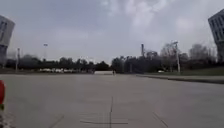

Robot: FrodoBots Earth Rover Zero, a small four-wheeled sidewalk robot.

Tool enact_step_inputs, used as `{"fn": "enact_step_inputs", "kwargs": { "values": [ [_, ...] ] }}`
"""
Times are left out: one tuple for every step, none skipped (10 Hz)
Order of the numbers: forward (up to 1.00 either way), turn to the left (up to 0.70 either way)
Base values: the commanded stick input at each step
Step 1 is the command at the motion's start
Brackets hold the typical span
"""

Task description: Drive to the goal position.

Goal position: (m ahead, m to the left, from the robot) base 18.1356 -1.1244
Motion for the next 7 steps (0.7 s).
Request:
{"fn": "enact_step_inputs", "kwargs": {
  "values": [
    [0.85,0.00],
    [0.85,0.00],
    [0.85,0.00],
    [0.85,0.00],
    [0.85,0.00],
    [0.85,0.00],
    [0.85,0.00]
  ]
}}
